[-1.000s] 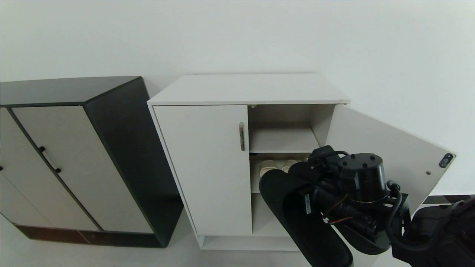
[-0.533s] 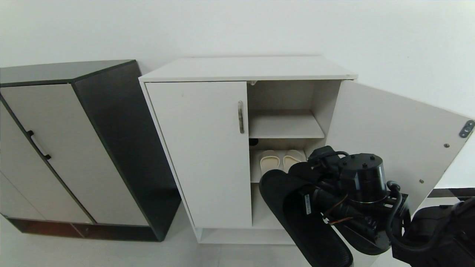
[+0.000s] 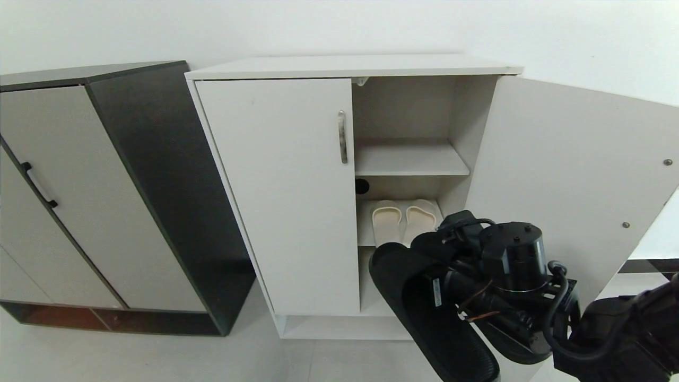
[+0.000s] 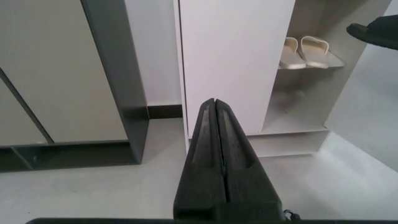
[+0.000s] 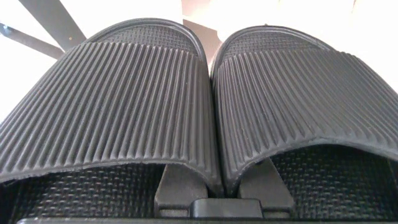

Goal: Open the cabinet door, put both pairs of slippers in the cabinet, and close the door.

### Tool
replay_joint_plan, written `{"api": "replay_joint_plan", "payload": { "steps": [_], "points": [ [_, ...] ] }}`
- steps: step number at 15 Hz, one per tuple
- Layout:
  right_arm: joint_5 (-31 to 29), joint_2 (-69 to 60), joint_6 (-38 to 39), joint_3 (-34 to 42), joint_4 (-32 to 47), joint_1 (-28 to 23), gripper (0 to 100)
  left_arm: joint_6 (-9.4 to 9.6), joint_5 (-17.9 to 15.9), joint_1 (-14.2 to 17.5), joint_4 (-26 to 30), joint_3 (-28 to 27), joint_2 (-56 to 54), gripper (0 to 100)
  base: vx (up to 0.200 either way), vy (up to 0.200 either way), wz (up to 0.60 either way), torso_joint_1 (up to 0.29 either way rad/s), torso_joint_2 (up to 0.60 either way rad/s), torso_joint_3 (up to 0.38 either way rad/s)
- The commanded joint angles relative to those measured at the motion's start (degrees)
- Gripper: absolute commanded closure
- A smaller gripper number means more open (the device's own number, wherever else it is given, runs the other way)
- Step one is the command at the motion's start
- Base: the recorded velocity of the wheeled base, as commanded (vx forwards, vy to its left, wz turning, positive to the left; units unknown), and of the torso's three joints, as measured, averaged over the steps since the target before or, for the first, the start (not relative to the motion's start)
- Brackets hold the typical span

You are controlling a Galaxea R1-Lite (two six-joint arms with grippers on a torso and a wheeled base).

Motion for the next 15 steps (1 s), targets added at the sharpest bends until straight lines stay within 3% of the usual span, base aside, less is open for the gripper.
{"api": "replay_joint_plan", "payload": {
  "steps": [1,3,6,10,11,13,15],
  "points": [
    [0.0,0.7,-0.2,0.5,-0.9,0.0,100,0.00,0.0,0.0,0.0,0.0,0.0,100,0.000,0.000,0.00,0.002,0.09,0.076],
    [0.0,1.0,-1.0,1.2,-1.8,0.0,100,-0.18,0.0,0.0,0.0,0.0,0.0,100,0.000,0.000,0.00,-0.002,0.06,0.036],
    [0.1,1.2,-1.1,1.4,-2.0,0.0,100,-0.18,0.1,0.0,0.0,0.0,0.0,100,0.000,0.000,-0.60,-0.002,0.01,0.010],
    [-0.5,3.3,-2.2,0.9,-5.9,0.1,100,-0.18,0.0,0.0,0.0,0.0,0.0,100,0.000,0.000,0.00,0.000,0.00,0.000],
    [-3.1,3.4,-2.3,-0.8,-5.2,0.7,100,-0.18,0.0,0.0,0.0,0.0,0.0,100,0.000,0.000,0.00,0.000,0.00,0.000],
    [-11.0,3.5,-0.5,-7.3,3.9,2.5,100,-0.18,0.0,0.0,0.0,0.0,0.0,100,0.000,0.000,0.00,0.000,0.00,0.000],
    [-16.5,3.3,6.7,-16.1,15.8,4.2,100,-0.09,0.0,0.0,0.0,0.0,0.0,100,0.000,0.000,0.00,0.000,0.00,0.000]
  ]
}}
